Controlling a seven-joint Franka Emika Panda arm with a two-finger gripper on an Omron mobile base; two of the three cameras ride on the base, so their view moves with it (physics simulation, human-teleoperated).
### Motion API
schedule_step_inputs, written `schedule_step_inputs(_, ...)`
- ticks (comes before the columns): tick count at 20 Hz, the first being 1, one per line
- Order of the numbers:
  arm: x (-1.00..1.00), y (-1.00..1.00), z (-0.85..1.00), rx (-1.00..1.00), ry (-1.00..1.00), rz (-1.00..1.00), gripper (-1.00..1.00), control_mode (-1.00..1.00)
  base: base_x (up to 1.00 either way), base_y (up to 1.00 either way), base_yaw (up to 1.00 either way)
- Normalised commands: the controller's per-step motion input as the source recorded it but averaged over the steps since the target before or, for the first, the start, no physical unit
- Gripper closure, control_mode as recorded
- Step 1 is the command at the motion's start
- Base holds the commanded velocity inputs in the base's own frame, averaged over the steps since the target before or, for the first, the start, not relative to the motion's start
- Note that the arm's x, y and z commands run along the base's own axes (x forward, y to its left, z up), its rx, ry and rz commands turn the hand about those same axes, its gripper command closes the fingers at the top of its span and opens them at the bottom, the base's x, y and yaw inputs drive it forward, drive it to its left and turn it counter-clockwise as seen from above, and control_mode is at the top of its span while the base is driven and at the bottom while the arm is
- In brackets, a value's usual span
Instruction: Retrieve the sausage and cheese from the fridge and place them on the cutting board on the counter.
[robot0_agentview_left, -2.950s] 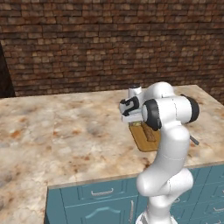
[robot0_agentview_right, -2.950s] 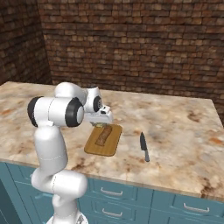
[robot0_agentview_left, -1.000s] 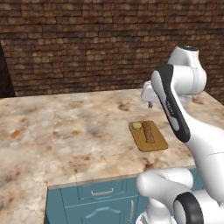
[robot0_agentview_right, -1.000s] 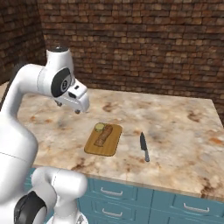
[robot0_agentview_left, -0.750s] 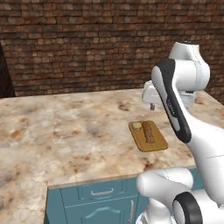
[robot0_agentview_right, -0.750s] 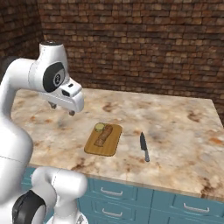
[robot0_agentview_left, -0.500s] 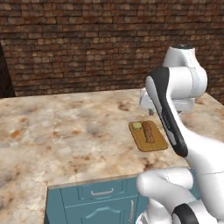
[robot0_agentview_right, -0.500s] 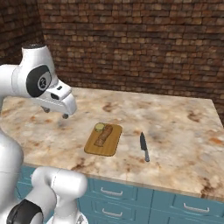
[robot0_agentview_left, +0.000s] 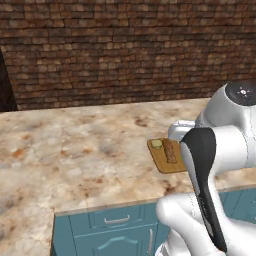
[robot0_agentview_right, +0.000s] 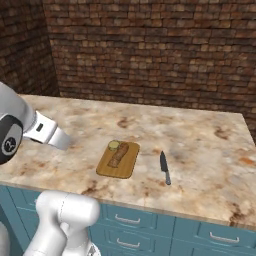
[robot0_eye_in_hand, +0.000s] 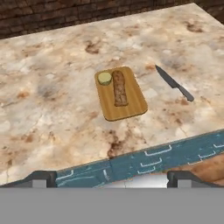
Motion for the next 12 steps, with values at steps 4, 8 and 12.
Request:
schedule_step_inputs(4,-0.44,0.0,0.44,0.0,-0.16,0.05,-1.0,-1.0,0.0,0.0,0.0)
schedule_step_inputs(8,-0.29,0.0,0.51,0.0,0.03,0.03,-1.0,-1.0,0.0,0.0,0.0)
schedule_step_inputs(12,0.0,-0.12,0.04,0.03,0.1,0.0,-1.0,-1.0,0.0,0.0,0.0)
